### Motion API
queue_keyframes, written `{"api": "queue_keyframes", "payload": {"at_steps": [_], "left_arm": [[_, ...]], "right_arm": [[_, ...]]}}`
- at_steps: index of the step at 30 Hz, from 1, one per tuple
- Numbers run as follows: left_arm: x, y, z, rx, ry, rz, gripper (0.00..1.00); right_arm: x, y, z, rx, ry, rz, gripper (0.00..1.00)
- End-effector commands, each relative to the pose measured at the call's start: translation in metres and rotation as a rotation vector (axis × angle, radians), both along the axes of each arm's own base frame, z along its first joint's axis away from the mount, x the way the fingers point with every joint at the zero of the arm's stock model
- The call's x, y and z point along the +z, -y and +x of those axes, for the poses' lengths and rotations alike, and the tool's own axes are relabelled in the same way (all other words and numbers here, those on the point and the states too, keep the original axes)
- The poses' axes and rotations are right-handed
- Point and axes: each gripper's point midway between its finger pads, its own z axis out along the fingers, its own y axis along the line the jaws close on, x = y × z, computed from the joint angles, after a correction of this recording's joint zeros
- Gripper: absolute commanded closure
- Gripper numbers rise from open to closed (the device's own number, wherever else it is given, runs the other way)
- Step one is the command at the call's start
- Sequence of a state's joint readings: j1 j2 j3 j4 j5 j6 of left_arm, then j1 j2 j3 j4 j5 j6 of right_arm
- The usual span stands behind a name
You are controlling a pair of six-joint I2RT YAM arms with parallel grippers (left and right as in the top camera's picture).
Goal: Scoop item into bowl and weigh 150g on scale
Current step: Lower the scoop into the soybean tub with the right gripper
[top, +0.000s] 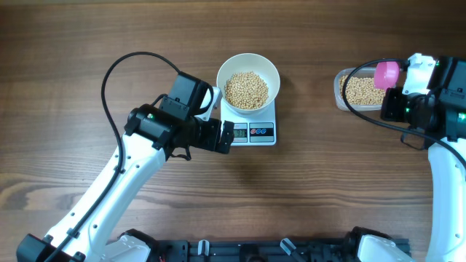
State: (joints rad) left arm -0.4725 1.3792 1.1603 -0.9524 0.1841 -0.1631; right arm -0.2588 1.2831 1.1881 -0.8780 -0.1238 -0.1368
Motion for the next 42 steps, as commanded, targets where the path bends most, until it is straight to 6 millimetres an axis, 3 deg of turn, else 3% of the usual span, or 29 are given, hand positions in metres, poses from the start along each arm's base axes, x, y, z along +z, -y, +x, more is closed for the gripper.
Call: {"api": "queue_keyframes", "payload": {"at_steps": [1,10,16,18,22,25,33,42], "left_arm": [[-0.002,0.003,-0.002,-0.005,-0.012,-0.008,0.00],[-0.002,0.003,-0.001,-0.005,-0.011,-0.009,0.00],[-0.002,0.003,-0.002,-0.005,-0.012,-0.008,0.00],[-0.002,0.003,-0.002,-0.005,-0.011,-0.008,0.00],[-0.002,0.003,-0.001,-0.005,-0.011,-0.009,0.00],[-0.002,0.003,-0.001,-0.005,-0.011,-0.009,0.00],[-0.002,0.003,-0.001,-0.005,-0.011,-0.008,0.00],[-0.002,0.003,-0.002,-0.005,-0.011,-0.008,0.00]], "right_arm": [[0.005,0.008,0.002,-0.007,0.007,-0.045,0.96],[-0.003,0.012,0.003,0.042,-0.024,-0.096,0.96],[-0.041,0.015,0.008,0.105,-0.149,-0.108,0.96],[-0.048,0.027,0.009,0.083,-0.182,-0.166,0.96],[-0.043,0.052,0.025,0.014,-0.145,-0.280,0.96],[-0.049,0.052,0.026,0.016,-0.155,-0.270,0.96],[-0.060,0.019,0.034,0.111,-0.175,-0.253,0.96],[-0.068,0.022,0.026,0.075,-0.220,-0.300,0.96]]}}
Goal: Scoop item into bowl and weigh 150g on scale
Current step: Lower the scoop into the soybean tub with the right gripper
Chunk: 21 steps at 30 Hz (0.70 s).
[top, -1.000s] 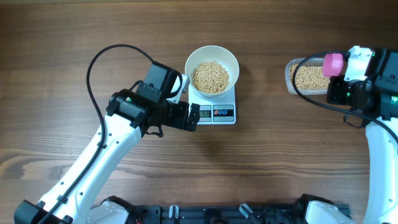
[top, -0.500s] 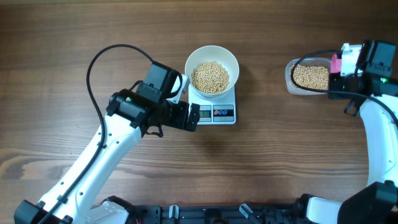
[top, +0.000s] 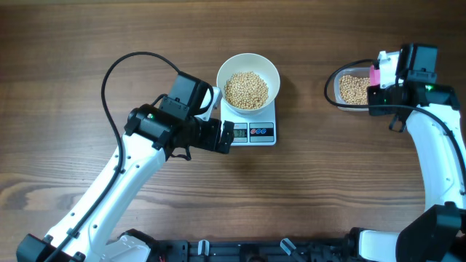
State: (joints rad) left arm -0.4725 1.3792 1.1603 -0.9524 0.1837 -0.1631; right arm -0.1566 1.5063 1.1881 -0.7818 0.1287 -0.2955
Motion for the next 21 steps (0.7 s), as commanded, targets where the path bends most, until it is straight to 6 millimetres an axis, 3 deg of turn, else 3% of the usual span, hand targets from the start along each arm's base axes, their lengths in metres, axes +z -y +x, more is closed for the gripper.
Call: {"api": "queue_keyframes", "payload": {"at_steps": [1,6,12,16,21], "left_arm": [[-0.002,0.003,-0.001,-0.005,-0.011,-0.009,0.00],[-0.002,0.003,-0.002,-0.005,-0.011,-0.009,0.00],[-0.002,0.003,-0.002,-0.005,-0.011,-0.009,0.00],[-0.002,0.003,-0.001,-0.005,-0.011,-0.009,0.00],[-0.002,0.003,-0.001,-0.005,-0.011,-0.009,0.00]], "right_arm": [[-0.009,0.007,-0.006,-0.036,-0.034,-0.038,0.96],[-0.011,0.007,-0.007,-0.081,-0.025,-0.016,0.96],[-0.032,0.005,-0.016,-0.093,-0.070,-0.001,0.96],[-0.035,0.004,-0.017,-0.095,-0.074,0.005,0.96],[-0.042,-0.014,-0.014,-0.053,-0.080,0.105,0.96]]}}
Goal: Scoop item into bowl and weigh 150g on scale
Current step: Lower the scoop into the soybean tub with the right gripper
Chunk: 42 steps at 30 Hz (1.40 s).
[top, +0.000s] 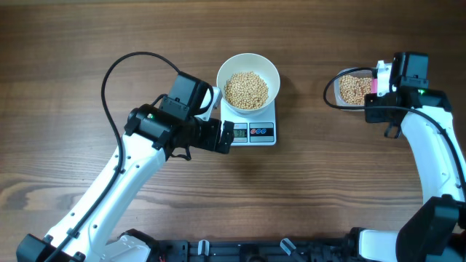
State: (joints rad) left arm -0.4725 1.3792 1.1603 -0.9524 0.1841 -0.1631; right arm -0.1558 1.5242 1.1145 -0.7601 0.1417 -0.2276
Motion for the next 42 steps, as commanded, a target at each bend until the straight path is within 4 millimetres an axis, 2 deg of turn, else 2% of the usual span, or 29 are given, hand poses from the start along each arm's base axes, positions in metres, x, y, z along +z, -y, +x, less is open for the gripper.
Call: {"api": "queue_keyframes", "payload": {"at_steps": [1,6,19,26,29,32,42], "left_arm": [[-0.002,0.003,-0.001,-0.005,-0.011,-0.009,0.00],[-0.002,0.003,-0.001,-0.005,-0.011,-0.009,0.00],[-0.002,0.003,-0.001,-0.005,-0.011,-0.008,0.00],[-0.002,0.003,-0.001,-0.005,-0.011,-0.008,0.00],[-0.002,0.003,-0.001,-0.005,-0.010,-0.008,0.00],[-0.002,0.003,-0.001,-0.005,-0.011,-0.008,0.00],[-0.002,0.003,-0.001,-0.005,-0.011,-0.008,0.00]], "right_arm": [[-0.016,-0.017,0.000,0.016,-0.028,0.100,0.96],[-0.033,-0.034,-0.001,0.043,-0.071,0.200,0.96],[-0.029,-0.067,-0.002,0.057,-0.064,0.402,0.96],[-0.027,-0.060,-0.003,-0.022,-0.049,0.479,0.96],[-0.018,-0.063,-0.001,-0.029,-0.014,0.620,0.96],[-0.012,-0.063,0.000,-0.035,0.008,0.688,0.96],[-0.015,-0.054,-0.002,-0.117,-0.002,0.716,0.96]]}}
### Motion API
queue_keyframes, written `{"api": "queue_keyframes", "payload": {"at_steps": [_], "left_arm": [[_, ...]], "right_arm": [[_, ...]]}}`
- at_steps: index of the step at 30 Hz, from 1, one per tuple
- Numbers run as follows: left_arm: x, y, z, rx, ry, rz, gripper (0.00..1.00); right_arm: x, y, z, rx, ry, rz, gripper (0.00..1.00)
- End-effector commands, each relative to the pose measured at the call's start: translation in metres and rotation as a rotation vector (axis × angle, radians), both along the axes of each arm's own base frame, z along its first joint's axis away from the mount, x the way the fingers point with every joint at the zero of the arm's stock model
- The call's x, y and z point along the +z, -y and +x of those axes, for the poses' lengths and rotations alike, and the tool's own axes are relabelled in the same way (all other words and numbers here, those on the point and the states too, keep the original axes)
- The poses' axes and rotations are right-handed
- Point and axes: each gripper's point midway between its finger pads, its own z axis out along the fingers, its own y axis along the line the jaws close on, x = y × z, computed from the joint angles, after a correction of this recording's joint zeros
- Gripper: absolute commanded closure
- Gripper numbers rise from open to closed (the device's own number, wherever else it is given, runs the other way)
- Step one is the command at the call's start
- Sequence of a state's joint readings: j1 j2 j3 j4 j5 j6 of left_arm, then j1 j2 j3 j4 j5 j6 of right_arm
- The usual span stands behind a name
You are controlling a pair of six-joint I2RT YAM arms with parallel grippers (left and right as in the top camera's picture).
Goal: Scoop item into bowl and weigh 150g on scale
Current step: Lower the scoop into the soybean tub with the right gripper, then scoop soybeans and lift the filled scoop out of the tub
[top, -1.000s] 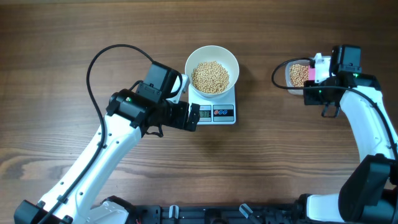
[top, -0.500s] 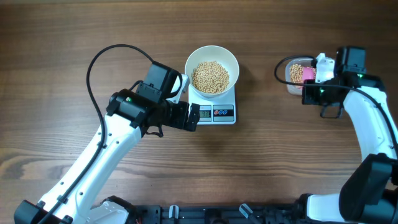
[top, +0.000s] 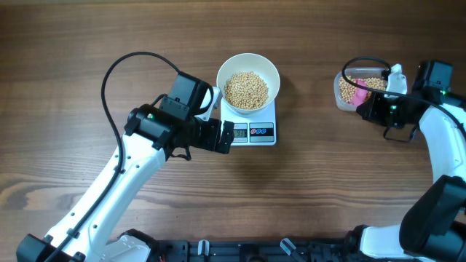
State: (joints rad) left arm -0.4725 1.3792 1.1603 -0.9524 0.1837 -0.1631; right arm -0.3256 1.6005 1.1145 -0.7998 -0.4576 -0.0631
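A white bowl (top: 223,71) of soybeans (top: 246,89) stands on a small white scale (top: 263,132), whose display is too small to read. At the right, a clear container (top: 339,93) holds more soybeans. My right gripper (top: 366,104) is at the container's near right corner, shut on a pink scoop (top: 360,94) whose head lies low in the container among the beans. My left gripper (top: 226,135) rests at the scale's left edge; its jaws are not readable from above.
The wooden table (top: 328,189) carries only the scale, bowl and container. A black cable (top: 116,69) loops up from the left arm. The right arm (top: 440,138) reaches in from the right edge.
The right wrist has swung out to the right, and the pink scoop has gone from the container's right rim down into the beans at its near side. The left arm, bowl and scale are unchanged.
At first my right gripper held the pink scoop over the container's right end. It then stood turned at the container's right rim, and stayed there. Now the scoop's head is down inside the container. The left gripper stayed at the scale throughout.
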Motion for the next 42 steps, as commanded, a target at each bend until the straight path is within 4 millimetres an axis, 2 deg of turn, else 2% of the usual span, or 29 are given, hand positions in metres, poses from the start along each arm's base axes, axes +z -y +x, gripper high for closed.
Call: {"api": "queue_keyframes", "payload": {"at_steps": [1,5,9,12,21,27,38,42], "left_arm": [[-0.002,0.003,-0.001,-0.005,-0.011,-0.008,0.00],[-0.002,0.003,-0.001,-0.005,-0.011,-0.008,0.00],[-0.002,0.003,-0.001,-0.005,-0.011,-0.008,0.00],[-0.002,0.003,-0.001,-0.005,-0.011,-0.008,0.00],[-0.002,0.003,-0.001,-0.005,-0.011,-0.008,0.00],[-0.002,0.003,-0.001,-0.005,-0.011,-0.008,0.00],[-0.002,0.003,-0.001,-0.005,-0.011,-0.008,0.00],[-0.002,0.003,-0.001,-0.005,-0.011,-0.008,0.00]], "right_arm": [[-0.002,-0.009,-0.002,-0.002,-0.009,0.083,0.96],[0.002,0.001,-0.002,-0.038,0.007,0.126,0.96],[0.014,0.002,-0.001,-0.056,0.053,0.235,0.96],[0.015,0.004,-0.001,-0.061,0.058,0.240,0.96],[-0.004,0.013,0.000,-0.116,0.001,0.277,0.96],[0.011,0.014,0.001,-0.133,0.052,0.395,0.95],[0.017,0.042,-0.006,-0.222,0.082,0.441,0.96],[0.030,0.047,-0.008,-0.213,0.147,0.513,0.96]]}}
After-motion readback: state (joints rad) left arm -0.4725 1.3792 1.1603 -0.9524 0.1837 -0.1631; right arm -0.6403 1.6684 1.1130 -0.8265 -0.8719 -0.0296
